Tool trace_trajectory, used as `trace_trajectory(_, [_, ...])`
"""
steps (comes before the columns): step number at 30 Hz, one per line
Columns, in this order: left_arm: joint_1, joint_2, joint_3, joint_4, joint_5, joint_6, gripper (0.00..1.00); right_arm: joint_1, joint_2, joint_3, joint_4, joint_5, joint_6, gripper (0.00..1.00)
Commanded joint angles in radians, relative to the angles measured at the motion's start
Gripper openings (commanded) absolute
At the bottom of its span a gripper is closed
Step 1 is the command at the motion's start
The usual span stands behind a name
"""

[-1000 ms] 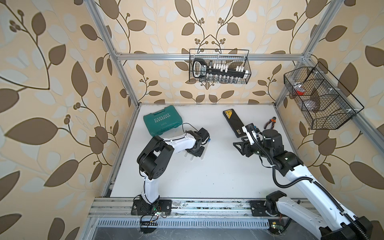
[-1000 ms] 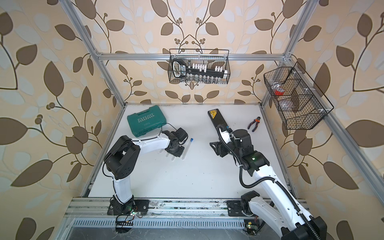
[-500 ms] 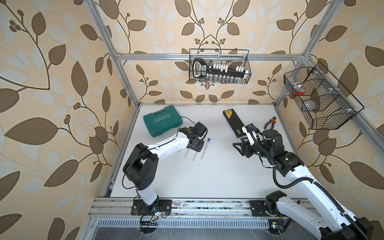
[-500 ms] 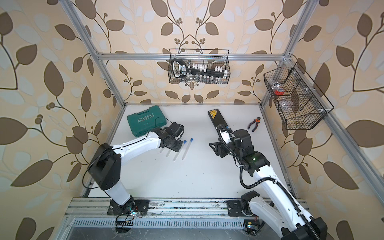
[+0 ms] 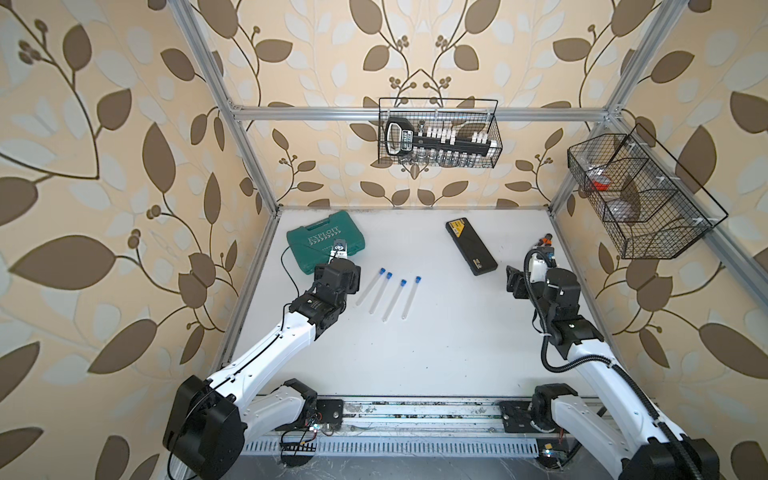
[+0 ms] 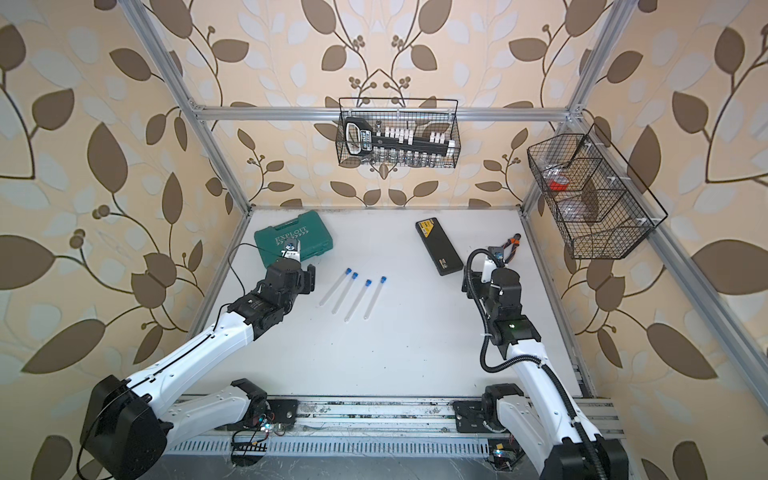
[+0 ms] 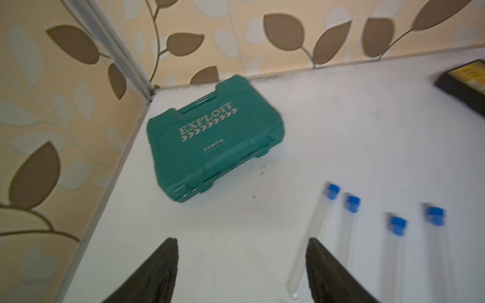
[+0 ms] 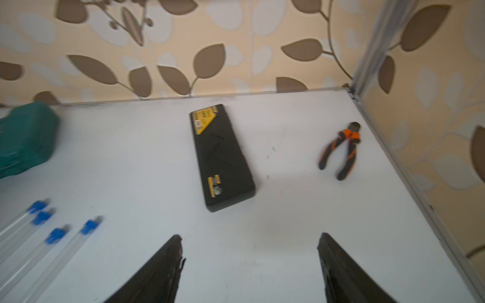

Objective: Insert stoppers into test tubes
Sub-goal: Reset both arms

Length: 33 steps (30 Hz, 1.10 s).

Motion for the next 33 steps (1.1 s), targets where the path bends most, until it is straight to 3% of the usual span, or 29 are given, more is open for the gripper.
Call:
trace_trajectory(1, [0.047,-0.007,-0.076,0.139,-0.178,-0.020,0.79,-0.013,0.058,-0.111,0.255,0.201,0.029,0.80])
trace_trajectory(6, [0.103,0.018,-0.225,0.423,-0.101,0.043,0.81,-0.015,0.188,-0.197,0.541,0.102,-0.050,0.82])
trace_trajectory(10, [0.128,0.110,-0.320,0.687,-0.041,0.101,0.81,-0.016,0.314,-0.315,0.895,0.024,-0.060,0.82])
trace_trajectory(14, [0.152,0.176,-0.379,0.879,0.030,0.145,0.82,-0.018,0.489,-0.323,1.075,0.006,-0.066,0.82])
trace_trajectory(17, [0.191,0.221,-0.399,0.937,0.145,0.143,0.85,-0.021,0.605,-0.289,1.133,-0.027,-0.083,0.85])
trace_trajectory(19, [0.207,0.267,-0.417,1.005,0.186,0.142,0.86,-0.021,0.584,-0.221,0.963,-0.013,-0.070,0.87])
trace_trajectory(20, [0.214,0.299,-0.430,1.050,0.205,0.143,0.86,-0.024,0.585,-0.195,0.900,0.008,-0.055,0.98])
trace_trajectory(22, [0.227,0.358,-0.443,1.119,0.222,0.135,0.86,-0.023,0.607,-0.212,0.977,0.006,-0.069,1.00])
trace_trajectory(23, [0.231,0.403,-0.440,1.149,0.218,0.135,0.85,-0.023,0.585,-0.203,0.924,0.009,-0.059,1.00])
trace_trajectory(33, [0.281,0.411,-0.341,0.952,0.260,0.089,0.90,-0.023,0.604,-0.182,0.903,0.008,-0.063,1.00])
